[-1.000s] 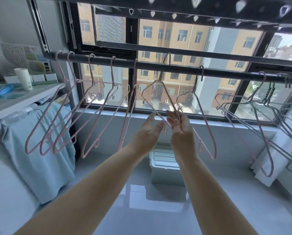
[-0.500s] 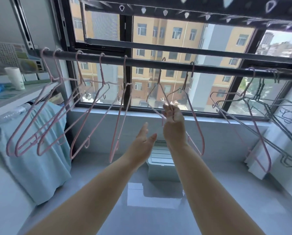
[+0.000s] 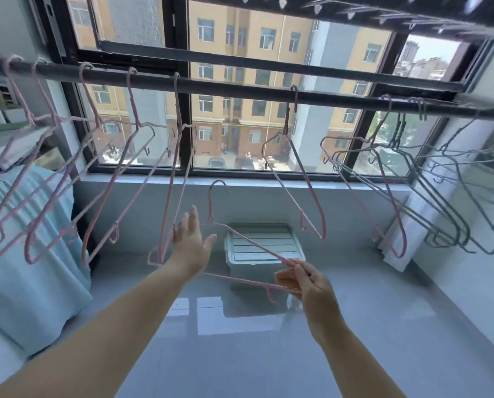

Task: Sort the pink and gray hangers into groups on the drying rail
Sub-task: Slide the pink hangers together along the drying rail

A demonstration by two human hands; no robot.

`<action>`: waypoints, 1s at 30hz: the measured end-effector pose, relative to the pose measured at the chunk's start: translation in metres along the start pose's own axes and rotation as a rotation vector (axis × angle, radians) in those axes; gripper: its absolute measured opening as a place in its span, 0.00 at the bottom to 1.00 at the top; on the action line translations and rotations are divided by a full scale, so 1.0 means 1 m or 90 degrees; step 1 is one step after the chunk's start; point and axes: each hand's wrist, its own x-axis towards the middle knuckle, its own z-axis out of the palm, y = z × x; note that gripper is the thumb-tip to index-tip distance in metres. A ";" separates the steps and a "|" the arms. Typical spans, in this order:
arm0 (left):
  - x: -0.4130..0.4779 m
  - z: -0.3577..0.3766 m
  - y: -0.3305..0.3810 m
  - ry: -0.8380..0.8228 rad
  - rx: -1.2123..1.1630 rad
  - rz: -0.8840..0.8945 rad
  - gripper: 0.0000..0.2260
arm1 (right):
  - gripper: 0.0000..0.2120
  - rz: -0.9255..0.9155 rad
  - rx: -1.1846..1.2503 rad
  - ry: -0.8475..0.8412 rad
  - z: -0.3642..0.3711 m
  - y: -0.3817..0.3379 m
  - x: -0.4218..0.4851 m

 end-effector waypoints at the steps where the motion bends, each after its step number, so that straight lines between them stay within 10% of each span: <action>1: 0.002 -0.001 -0.006 -0.010 0.029 -0.002 0.31 | 0.13 0.012 -0.002 -0.011 -0.009 0.002 -0.002; 8: 0.005 -0.012 -0.028 -0.154 -0.061 0.042 0.06 | 0.14 0.017 -0.025 0.043 -0.049 0.012 0.006; 14: 0.002 -0.015 -0.029 -0.149 -0.108 0.032 0.10 | 0.21 0.015 -0.326 0.162 -0.034 0.026 0.016; 23: 0.004 0.002 0.000 -0.047 -0.268 -0.040 0.13 | 0.22 -0.114 -0.482 -0.244 0.059 0.039 -0.047; 30: -0.007 0.010 0.030 0.002 -0.534 -0.109 0.12 | 0.29 -0.043 -0.462 -0.328 0.082 0.050 -0.082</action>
